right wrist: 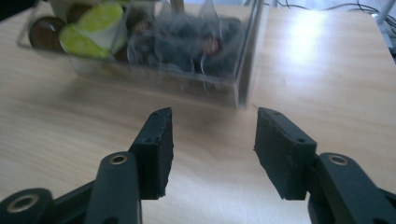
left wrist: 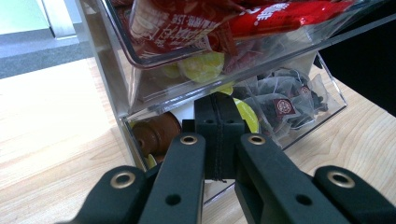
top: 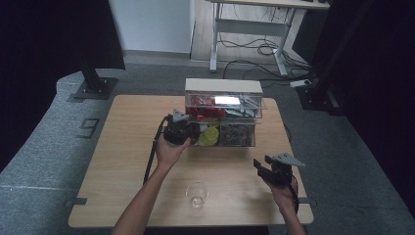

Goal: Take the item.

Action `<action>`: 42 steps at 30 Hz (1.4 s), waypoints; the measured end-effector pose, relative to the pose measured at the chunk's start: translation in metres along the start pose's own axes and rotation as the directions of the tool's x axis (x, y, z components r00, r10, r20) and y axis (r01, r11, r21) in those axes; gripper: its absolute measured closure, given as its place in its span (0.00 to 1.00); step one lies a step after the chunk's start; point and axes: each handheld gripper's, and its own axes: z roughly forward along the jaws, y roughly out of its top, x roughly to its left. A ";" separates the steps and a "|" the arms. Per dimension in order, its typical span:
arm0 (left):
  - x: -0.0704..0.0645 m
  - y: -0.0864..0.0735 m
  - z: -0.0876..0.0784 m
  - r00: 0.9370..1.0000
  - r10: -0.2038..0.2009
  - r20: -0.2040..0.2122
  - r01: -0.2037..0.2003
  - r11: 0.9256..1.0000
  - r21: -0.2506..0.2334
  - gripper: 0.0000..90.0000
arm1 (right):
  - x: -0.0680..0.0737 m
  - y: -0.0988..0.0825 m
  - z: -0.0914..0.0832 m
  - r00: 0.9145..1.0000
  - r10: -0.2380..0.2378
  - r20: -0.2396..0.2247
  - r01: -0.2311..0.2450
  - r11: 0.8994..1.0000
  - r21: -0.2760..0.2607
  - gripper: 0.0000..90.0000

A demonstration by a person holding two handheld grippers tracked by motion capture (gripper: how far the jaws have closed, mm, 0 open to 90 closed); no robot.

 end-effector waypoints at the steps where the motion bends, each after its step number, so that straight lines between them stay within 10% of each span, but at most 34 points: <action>1: 0.000 0.000 0.000 1.000 0.001 0.000 -0.001 1.000 0.004 1.00 | 0.000 0.010 0.002 1.000 0.003 -0.022 -0.003 1.000 -0.002 0.54; 42: -0.002 0.000 0.001 1.000 -0.012 0.019 0.012 1.000 0.004 1.00 | 0.026 0.056 0.068 0.989 -0.030 -0.144 0.034 0.999 0.024 0.61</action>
